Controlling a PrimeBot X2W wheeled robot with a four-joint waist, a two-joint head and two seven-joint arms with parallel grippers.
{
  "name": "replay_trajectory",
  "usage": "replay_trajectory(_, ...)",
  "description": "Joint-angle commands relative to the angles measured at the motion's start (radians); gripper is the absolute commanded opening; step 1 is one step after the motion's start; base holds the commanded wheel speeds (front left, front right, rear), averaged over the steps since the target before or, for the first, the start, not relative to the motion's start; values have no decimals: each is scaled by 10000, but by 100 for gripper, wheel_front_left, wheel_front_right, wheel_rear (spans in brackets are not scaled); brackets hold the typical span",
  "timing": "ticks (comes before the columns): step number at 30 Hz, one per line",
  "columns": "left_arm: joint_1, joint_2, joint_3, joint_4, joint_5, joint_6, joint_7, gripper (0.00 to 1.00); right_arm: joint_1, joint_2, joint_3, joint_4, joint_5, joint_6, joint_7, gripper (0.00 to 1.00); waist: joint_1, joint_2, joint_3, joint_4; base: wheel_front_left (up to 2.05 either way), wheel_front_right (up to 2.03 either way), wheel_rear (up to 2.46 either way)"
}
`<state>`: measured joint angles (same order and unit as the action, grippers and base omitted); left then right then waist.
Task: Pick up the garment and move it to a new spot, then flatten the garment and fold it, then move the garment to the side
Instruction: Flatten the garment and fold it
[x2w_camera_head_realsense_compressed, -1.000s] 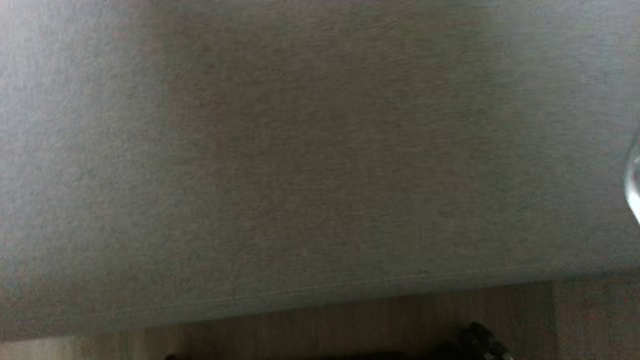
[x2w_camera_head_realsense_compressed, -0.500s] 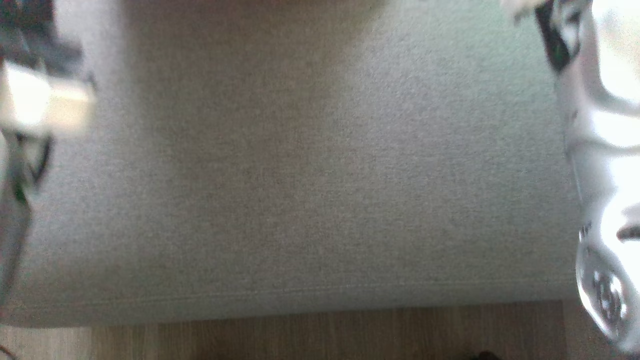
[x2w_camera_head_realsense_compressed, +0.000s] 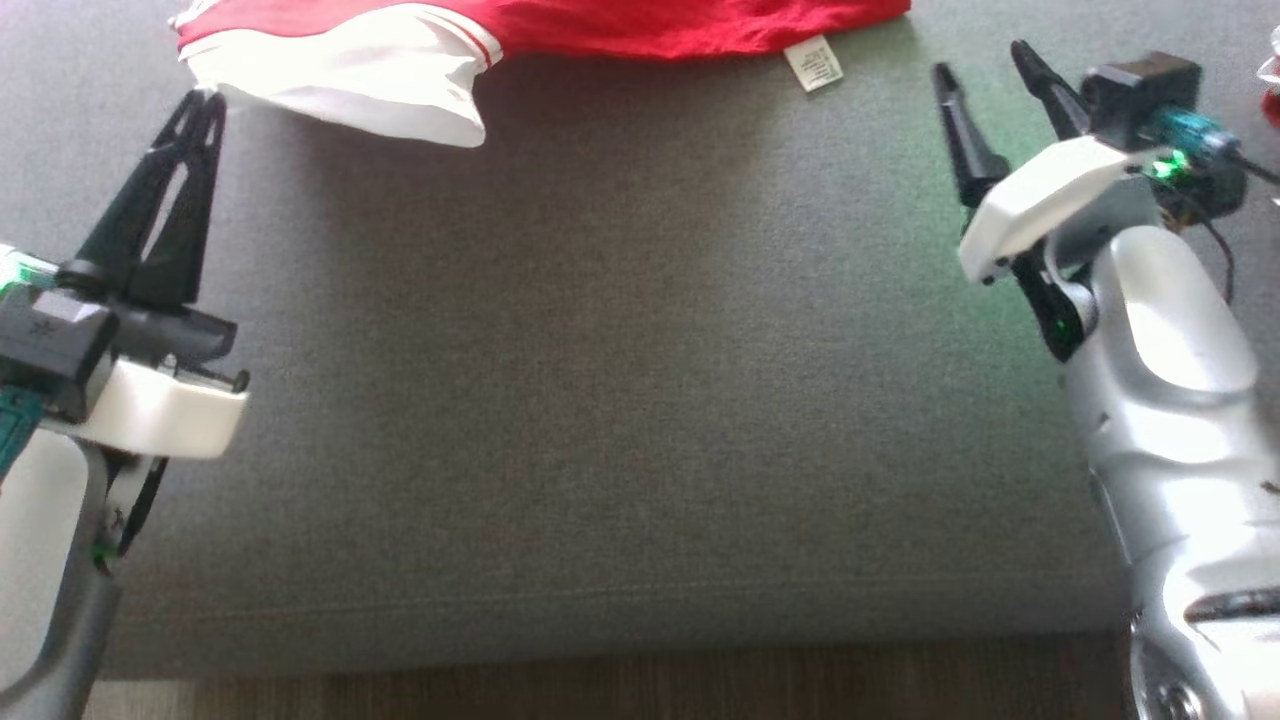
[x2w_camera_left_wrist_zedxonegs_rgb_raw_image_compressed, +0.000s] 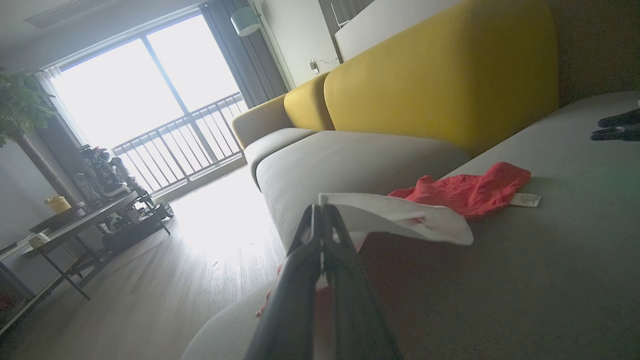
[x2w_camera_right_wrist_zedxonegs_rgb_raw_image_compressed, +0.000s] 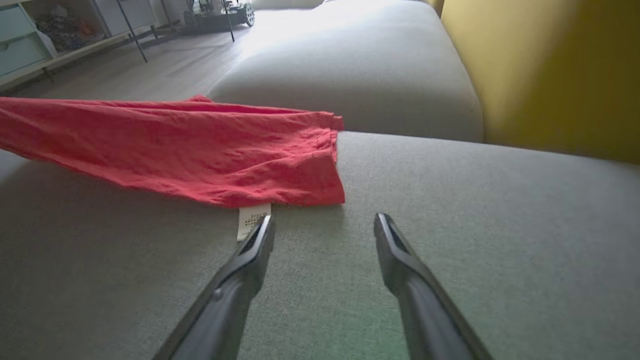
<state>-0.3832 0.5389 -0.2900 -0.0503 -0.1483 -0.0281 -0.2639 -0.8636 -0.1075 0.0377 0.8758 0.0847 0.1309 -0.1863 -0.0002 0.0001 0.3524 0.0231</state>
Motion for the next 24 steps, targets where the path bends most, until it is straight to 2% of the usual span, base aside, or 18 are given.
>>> replay_trajectory(1,-535,226,641,-223,139,-104,22,0,-637,188,97,20,-101,-2,80,100,2,-1,309,129,0,0,0)
replay_trajectory(10,-1355,-473,671,-62,563,-516,22,0,-2488,20,-1568,1918,-901,-2,99,100,2,-1,1494,973,0,0,0)
replay_trajectory(17,-1693,-808,696,-23,736,-683,22,0,-3392,29,-2539,2792,-1499,-2,46,100,2,-1,2058,1417,0,0,0)
replay_trajectory(19,-1765,-898,701,-31,785,-725,22,0,-3525,45,-2723,3025,-1765,-2,56,95,2,-1,2169,1506,0,0,0)
replay_trajectory(20,-1787,-939,702,-34,812,-742,22,0,-3564,57,-2830,3122,-1877,-2,47,84,2,-1,2197,1533,0,0,0)
replay_trajectory(21,-1801,-977,701,-33,839,-758,22,0,-3585,64,-2926,3217,-1999,-2,57,69,2,-1,2214,1554,0,0,0)
replay_trajectory(23,-1820,-1036,707,-13,882,-787,22,0,-3595,96,-3099,3351,-2207,-2,40,20,2,-1,2227,1569,0,0,0)
replay_trajectory(24,-1821,-1060,711,-6,905,-799,22,0,-3575,111,-3166,3415,-2307,-2,49,0,2,-1,2213,1565,0,0,0)
